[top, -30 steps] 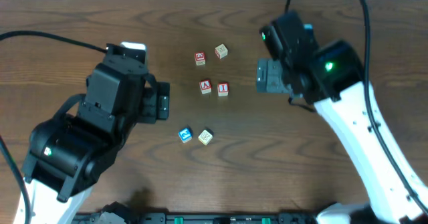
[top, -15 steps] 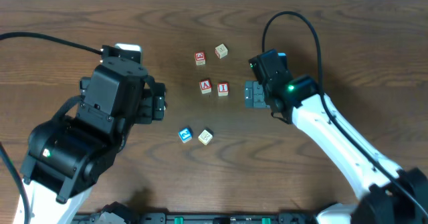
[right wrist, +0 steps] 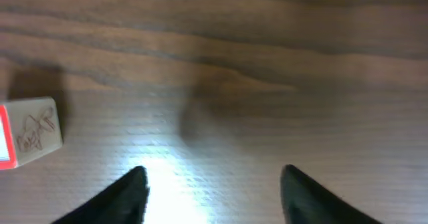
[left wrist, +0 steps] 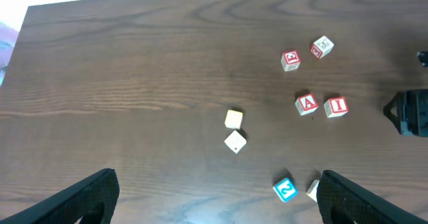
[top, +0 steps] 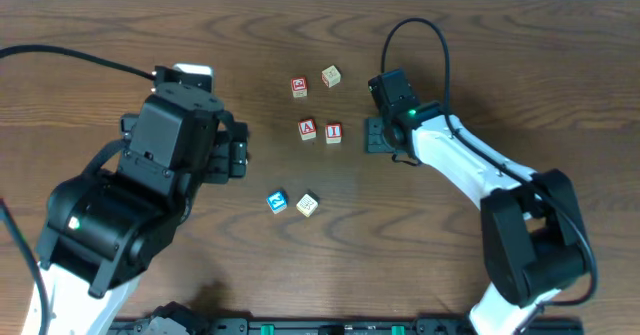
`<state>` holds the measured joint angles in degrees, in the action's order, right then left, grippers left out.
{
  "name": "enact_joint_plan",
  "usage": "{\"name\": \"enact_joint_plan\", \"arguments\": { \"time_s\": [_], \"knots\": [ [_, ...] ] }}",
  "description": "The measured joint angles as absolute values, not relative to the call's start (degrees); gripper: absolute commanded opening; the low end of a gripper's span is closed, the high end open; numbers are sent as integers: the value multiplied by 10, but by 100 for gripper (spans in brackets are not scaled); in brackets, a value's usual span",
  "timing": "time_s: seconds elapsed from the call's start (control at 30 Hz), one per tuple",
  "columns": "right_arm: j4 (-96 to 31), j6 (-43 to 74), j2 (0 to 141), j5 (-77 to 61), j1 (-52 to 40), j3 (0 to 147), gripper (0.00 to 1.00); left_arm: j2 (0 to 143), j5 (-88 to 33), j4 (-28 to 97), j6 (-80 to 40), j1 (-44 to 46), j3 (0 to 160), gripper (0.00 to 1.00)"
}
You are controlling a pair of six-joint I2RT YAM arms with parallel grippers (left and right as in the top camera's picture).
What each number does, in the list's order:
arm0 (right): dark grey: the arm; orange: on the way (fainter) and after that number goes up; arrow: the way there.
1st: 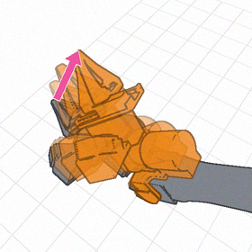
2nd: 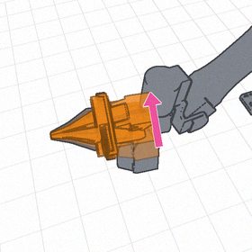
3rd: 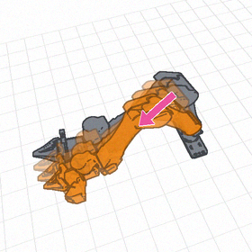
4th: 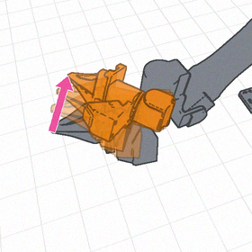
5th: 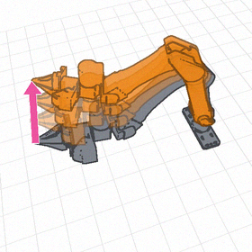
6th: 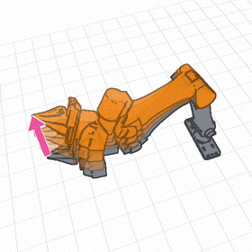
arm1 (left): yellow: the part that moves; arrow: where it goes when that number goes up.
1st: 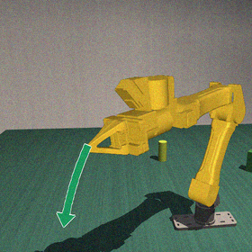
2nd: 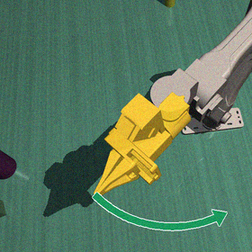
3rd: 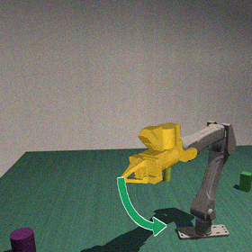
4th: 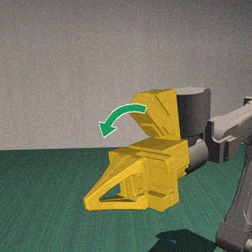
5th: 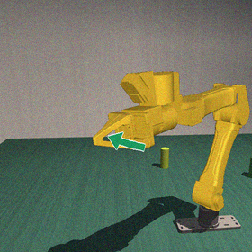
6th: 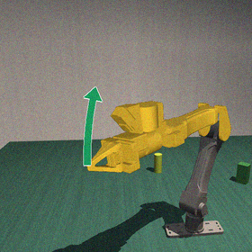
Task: Spell out Ai2
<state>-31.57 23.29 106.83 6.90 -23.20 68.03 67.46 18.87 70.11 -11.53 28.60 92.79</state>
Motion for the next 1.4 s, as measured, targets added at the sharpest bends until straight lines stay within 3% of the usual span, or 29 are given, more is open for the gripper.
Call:
{"name": "enact_joint_plan", "arguments": {
  "time_s": [0.1,0.33,1.4],
  "knots": [
    [-303,241,1070,61,-232,680,45,684,189,701,-115,286,928,95],
    [-281,262,1070,48,-232,680,39,698,189,701,-117,286,928,96],
    [-226,308,1094,29,-269,680,40,696,189,700,-117,286,928,95]
  ]
}}
